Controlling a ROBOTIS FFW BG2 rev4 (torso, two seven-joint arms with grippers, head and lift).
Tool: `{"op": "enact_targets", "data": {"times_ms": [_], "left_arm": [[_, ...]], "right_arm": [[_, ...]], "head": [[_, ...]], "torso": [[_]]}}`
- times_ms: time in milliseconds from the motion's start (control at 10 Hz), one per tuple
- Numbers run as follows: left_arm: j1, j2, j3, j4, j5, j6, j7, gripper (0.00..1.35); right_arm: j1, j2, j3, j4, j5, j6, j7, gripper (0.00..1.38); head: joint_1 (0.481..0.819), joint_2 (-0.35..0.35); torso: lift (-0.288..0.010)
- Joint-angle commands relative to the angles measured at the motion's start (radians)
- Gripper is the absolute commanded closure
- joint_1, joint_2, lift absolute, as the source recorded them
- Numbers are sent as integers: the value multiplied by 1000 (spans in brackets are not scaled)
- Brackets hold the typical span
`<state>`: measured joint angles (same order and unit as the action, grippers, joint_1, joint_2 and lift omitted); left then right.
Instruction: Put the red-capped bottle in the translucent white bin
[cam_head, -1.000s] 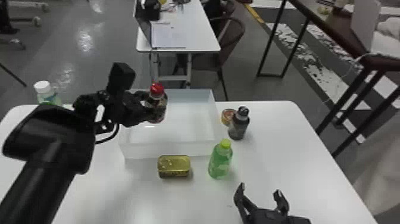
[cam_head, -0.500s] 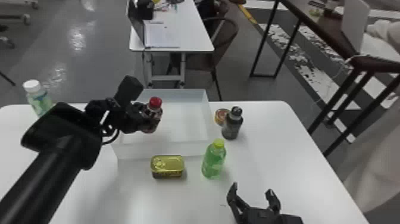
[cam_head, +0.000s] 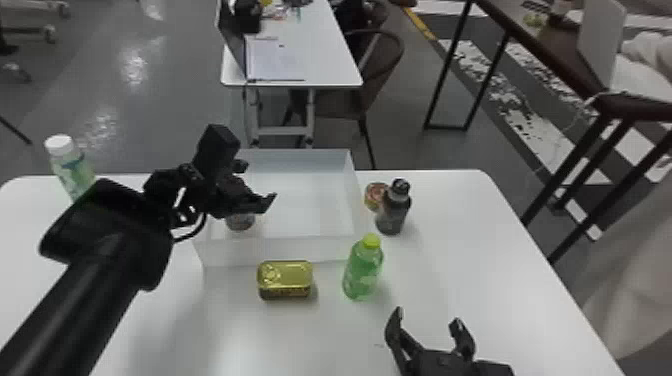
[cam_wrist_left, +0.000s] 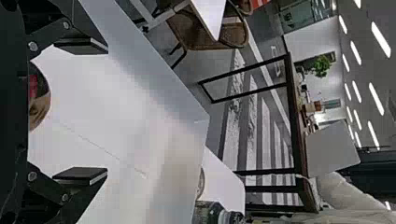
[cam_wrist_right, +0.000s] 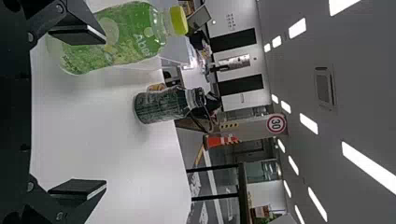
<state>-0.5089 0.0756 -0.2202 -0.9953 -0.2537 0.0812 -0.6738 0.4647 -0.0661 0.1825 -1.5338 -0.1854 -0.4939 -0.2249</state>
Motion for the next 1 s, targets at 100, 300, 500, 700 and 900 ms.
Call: {"op": "enact_targets", "data": {"times_ms": [100, 300, 500, 700, 900], "left_arm": [[141, 16, 88, -246, 102, -4, -1, 344], [325, 1, 217, -488, 197, 42, 36, 348], [498, -10, 326, -664, 281, 74, 56, 348], [675, -20, 400, -746, 413, -4, 79, 348], [846, -53, 440, -789, 490, -113, 171, 348]], "right_arm": [[0, 0, 0, 0, 0, 0, 2, 196], [0, 2, 0, 0, 3, 0, 1, 196], [-6, 2, 0, 3, 6, 0, 2, 196], [-6, 2, 0, 1, 9, 0, 1, 196], [8, 3, -2, -9, 9, 0, 1, 196]], "head": [[695, -154], [695, -132], [695, -77], [695, -37], [695, 21]], "torso": [[-74], [-74], [-74], [-74], [-74]]}}
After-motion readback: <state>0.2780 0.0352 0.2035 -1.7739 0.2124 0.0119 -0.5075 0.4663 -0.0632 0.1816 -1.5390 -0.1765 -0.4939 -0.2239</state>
